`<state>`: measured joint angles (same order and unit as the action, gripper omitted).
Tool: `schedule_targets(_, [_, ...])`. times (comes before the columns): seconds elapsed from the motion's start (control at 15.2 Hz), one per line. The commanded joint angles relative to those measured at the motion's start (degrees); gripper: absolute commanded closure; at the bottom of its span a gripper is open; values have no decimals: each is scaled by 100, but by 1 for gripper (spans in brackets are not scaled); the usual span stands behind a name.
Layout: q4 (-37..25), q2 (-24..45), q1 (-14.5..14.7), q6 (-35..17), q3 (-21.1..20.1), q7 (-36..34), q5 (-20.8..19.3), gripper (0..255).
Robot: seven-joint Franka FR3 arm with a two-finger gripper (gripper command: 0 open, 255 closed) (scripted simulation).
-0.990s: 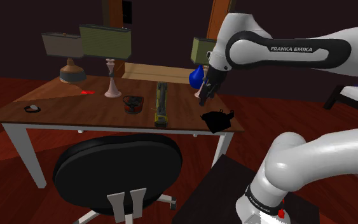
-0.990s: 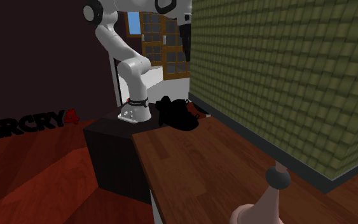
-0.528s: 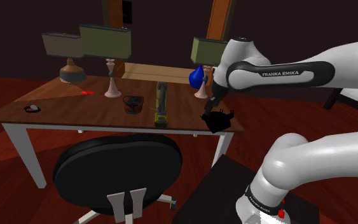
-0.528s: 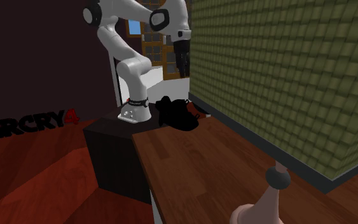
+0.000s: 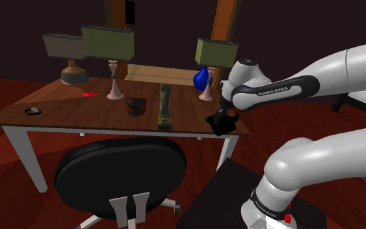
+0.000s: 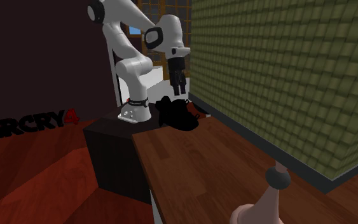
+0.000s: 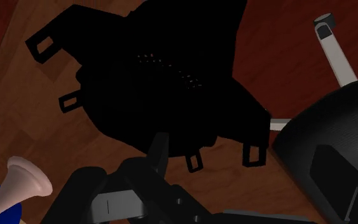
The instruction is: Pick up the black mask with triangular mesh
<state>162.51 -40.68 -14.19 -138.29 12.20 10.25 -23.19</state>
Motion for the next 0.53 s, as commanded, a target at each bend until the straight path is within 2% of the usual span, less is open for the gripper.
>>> schedule_targets(0.0, [123, 128, -113, -304, 68, 2, -147, 0])
schedule_targets(0.46, [398, 572, -260, -1017, 87, -183, -382, 0])
